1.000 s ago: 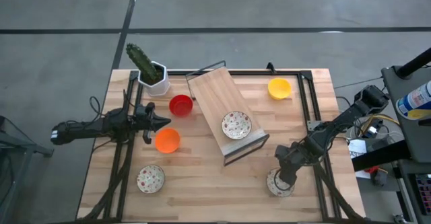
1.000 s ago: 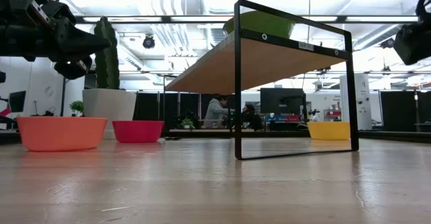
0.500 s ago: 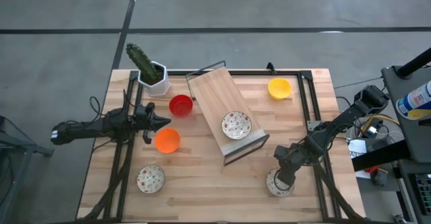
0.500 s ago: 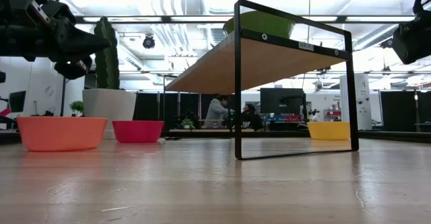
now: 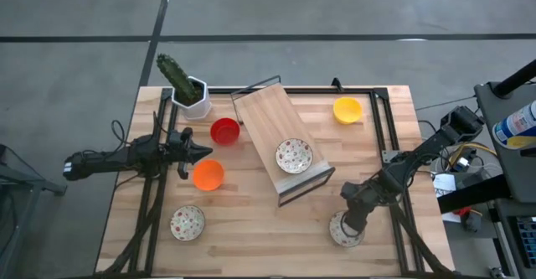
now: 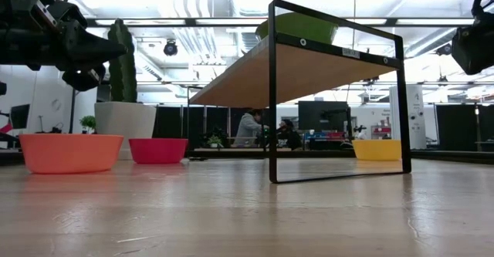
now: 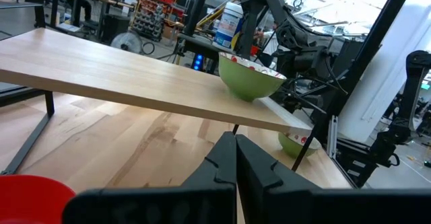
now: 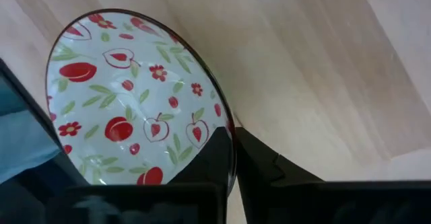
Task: Pick & Place Mini bowls
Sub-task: Stack the right white patterned bowl on the white patterned bowl on the shelf
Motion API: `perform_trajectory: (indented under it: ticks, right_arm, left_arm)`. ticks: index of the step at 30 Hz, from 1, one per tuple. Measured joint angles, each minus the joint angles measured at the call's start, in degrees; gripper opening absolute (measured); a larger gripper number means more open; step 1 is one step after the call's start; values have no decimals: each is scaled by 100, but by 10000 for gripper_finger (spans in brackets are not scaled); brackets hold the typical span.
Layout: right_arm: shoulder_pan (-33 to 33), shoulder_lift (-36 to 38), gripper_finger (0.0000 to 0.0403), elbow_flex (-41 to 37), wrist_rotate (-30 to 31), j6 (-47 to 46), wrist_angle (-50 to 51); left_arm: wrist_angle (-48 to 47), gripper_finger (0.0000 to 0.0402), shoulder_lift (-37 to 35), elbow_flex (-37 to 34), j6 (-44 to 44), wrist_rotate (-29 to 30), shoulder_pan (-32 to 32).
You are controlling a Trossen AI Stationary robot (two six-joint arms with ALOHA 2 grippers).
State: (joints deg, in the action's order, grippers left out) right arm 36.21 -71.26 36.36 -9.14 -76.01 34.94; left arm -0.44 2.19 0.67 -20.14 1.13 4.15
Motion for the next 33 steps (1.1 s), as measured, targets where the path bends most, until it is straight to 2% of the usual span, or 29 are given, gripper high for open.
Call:
perform_trajectory:
  ticks: [6,16,20,27,33]
  right_arm:
    - [2,156,10,198,-489,72,93]
    - [-197,671,9,1057,-506,-182,623]
    - [-424,792,9,1737,-502,-163,1259]
    - [-1063,609,9,3330,-479,185,3063]
    - [-1798,313,10,4467,-294,553,3818]
  left_arm:
    - [0,0,-1,-2,0,0,-1]
    - [0,0,-1,0,0,0,-1]
    - [-1,0,1,0,0,-1,0]
    - [-1,0,0,-1,0,-2,0]
    - [0,0,-1,-1,0,-1,0]
